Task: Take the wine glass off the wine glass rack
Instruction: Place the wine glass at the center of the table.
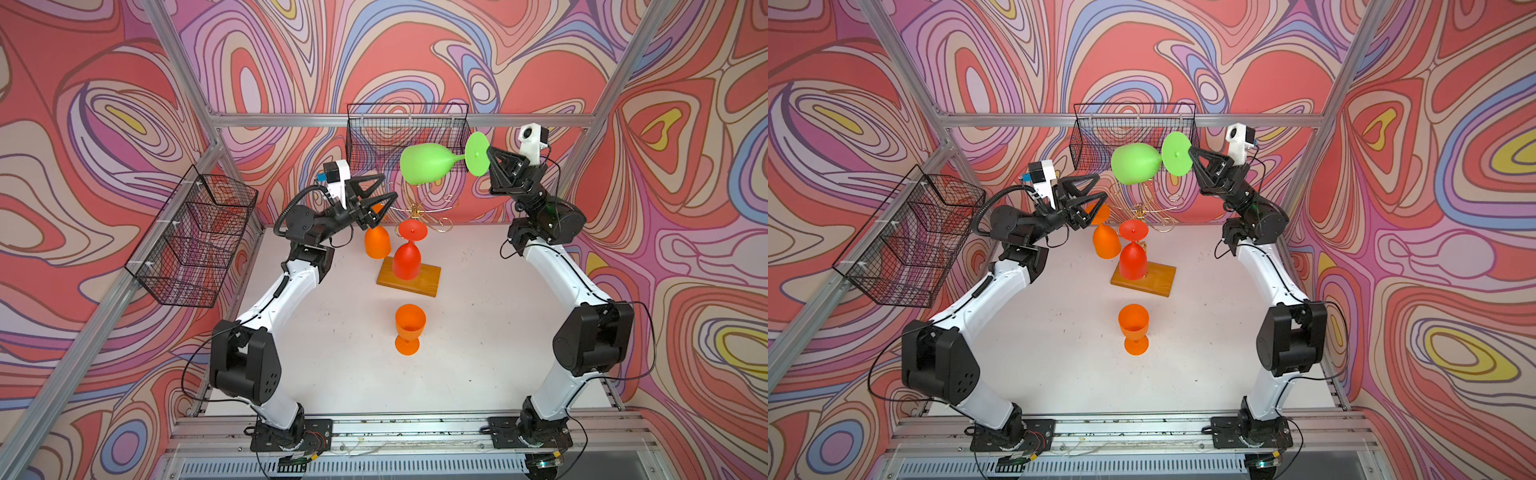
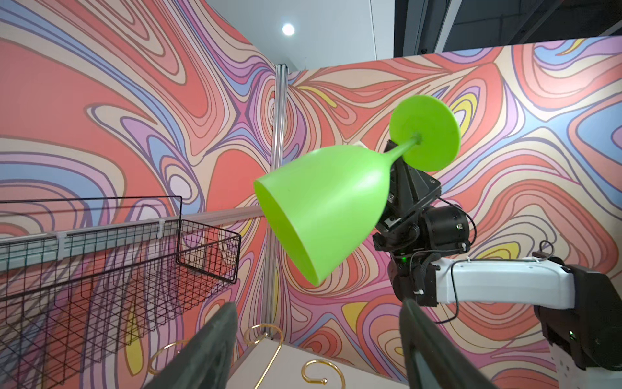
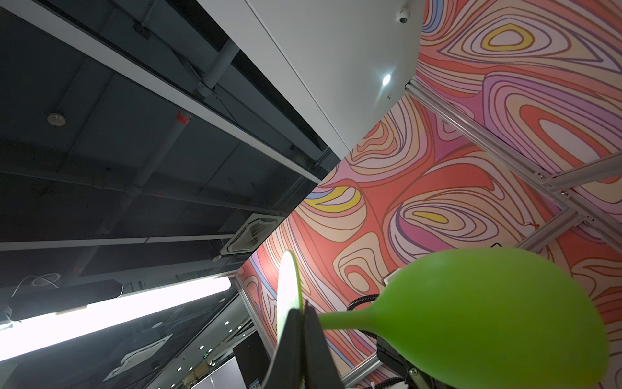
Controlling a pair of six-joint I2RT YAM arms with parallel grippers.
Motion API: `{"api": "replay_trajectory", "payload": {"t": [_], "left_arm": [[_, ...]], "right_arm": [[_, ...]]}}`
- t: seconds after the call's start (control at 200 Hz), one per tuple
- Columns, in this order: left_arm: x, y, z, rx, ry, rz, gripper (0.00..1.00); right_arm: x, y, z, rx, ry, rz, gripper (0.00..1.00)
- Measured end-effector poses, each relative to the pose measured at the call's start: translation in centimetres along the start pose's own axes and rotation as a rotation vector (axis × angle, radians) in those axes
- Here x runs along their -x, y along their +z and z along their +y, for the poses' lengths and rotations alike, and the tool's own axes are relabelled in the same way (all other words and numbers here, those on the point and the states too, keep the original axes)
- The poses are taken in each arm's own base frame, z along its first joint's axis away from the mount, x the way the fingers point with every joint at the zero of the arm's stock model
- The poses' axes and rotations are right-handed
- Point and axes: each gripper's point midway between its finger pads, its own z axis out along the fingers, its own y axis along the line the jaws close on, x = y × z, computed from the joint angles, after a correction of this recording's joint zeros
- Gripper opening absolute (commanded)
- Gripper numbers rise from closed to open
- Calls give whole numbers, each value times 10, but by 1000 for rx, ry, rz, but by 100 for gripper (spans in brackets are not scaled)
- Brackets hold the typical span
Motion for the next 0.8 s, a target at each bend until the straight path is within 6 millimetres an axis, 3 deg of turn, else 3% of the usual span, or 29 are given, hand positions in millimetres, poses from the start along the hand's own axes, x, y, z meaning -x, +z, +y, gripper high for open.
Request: {"api": "replay_trajectory", "payload": {"t": [0.245,0.581,0.801], "left_arm": [[10,13,15,-135,-81,-27,65],[24,18,-15,-274,-101,36,65],[18,19,-19,-305,-129,69,65]], "right_arm": [[-2,1,1,7,5,2,0],[-2,1,-1,10,7,1,0],[-3,1,-16,4,36,-2,0]]}}
